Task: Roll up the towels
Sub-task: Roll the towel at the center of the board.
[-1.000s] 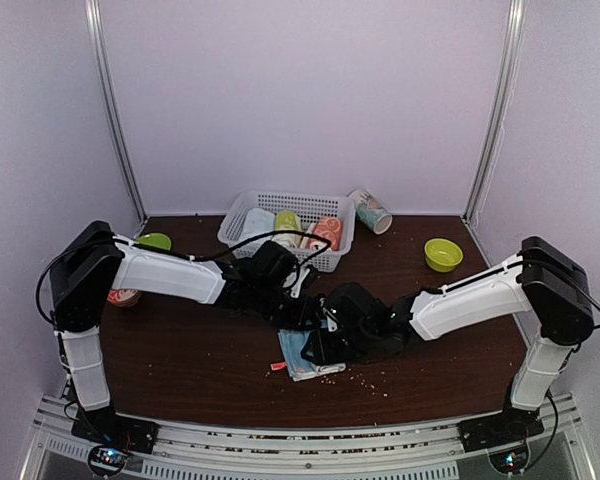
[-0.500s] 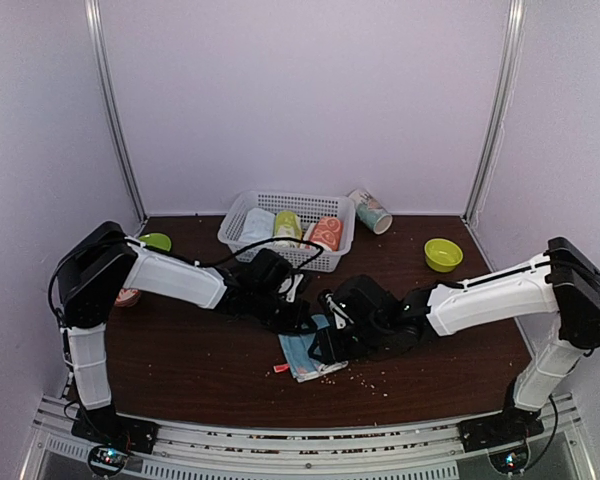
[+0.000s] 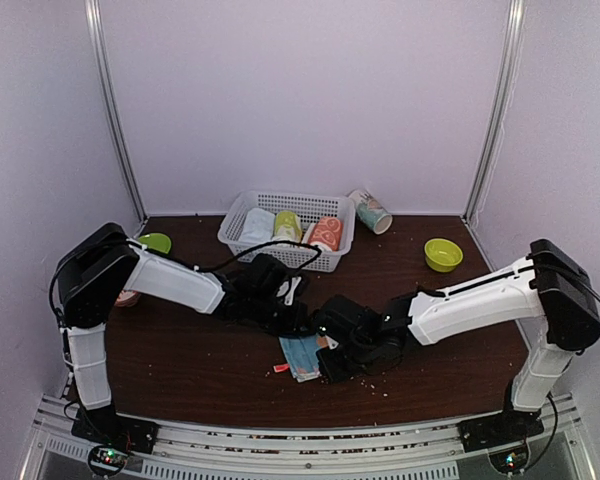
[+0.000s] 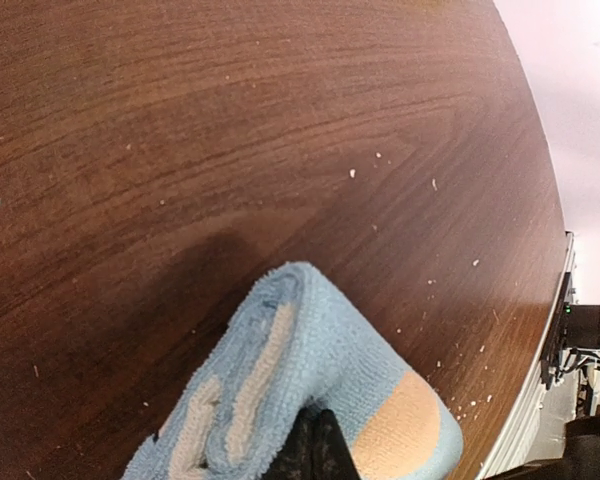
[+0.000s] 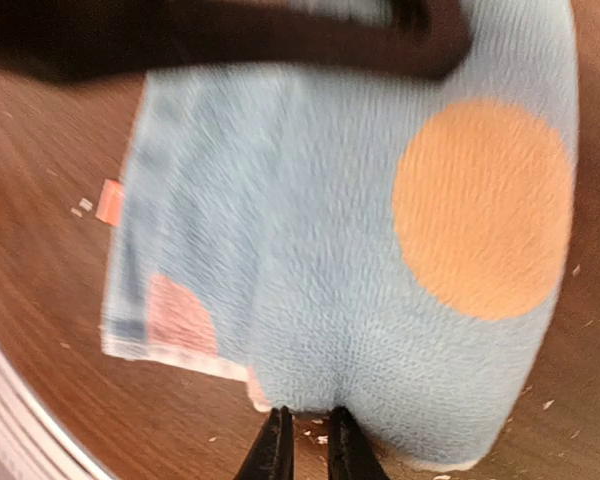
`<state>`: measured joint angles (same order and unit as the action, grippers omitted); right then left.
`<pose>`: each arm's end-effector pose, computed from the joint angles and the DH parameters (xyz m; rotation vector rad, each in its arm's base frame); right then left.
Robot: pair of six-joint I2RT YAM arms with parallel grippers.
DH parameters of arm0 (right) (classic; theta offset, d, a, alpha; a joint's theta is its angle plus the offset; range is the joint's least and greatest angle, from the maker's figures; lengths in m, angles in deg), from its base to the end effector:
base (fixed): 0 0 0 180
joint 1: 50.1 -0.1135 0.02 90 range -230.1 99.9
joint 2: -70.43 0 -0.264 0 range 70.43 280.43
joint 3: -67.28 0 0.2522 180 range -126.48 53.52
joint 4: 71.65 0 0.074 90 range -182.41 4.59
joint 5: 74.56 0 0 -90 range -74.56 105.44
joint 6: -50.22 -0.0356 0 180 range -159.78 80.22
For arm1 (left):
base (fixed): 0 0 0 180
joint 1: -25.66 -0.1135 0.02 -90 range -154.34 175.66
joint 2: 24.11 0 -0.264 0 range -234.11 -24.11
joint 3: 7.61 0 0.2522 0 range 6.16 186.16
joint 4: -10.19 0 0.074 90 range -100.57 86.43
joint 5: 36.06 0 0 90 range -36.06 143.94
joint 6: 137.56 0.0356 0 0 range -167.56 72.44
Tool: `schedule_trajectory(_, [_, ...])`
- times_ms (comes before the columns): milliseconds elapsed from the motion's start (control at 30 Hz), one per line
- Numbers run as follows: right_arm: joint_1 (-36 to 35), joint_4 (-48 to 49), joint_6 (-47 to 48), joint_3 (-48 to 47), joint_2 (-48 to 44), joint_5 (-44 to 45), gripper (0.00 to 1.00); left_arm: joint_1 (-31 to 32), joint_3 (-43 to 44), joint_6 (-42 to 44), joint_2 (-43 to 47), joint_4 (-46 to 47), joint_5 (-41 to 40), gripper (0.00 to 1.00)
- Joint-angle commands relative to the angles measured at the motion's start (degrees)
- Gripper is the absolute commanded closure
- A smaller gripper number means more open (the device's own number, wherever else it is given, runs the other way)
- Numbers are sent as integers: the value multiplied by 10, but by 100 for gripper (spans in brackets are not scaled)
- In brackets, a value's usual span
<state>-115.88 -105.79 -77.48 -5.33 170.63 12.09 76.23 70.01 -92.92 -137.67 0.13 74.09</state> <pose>0.1385 0.3129 0.1600 -0.7038 2.7289 0.6083 0.2473 -0.3201 0.1302 0.3114 2.6463 -1.1137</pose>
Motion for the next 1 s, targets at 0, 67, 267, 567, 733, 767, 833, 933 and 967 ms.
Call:
schedule_trajectory(0, [-11,-61,-10,-22,37,32,86,-5,-28,-3,-4,-16,-23,100])
schedule_trajectory(67, [-11,-76,-13,-26,43,39,87,-5,-34,-2,-5,-14,-28,100])
schedule_trajectory(267, [-10,-66,2,-28,-9,38,78,-5,-40,3,-8,-11,-30,100])
schedule_trajectory(567, [78,66,-26,65,-151,-61,45,-5,-43,12,-7,-11,-29,100])
schedule_trajectory(733, [161,195,-69,151,-154,-160,40,-5,-46,12,-7,-10,-27,100])
schedule_trajectory(767, [171,221,-80,165,-145,-180,40,-5,-45,13,-6,-10,-27,100])
schedule_trajectory(833, [190,284,-104,190,-124,-214,40,-5,-45,14,-7,-14,-28,100])
schedule_trajectory(933, [209,363,-142,215,-91,-248,39,-5,-46,14,-7,-17,-30,100])
schedule_trajectory(967, [212,390,-150,219,-80,-256,39,-5,-46,14,-7,-17,-31,100])
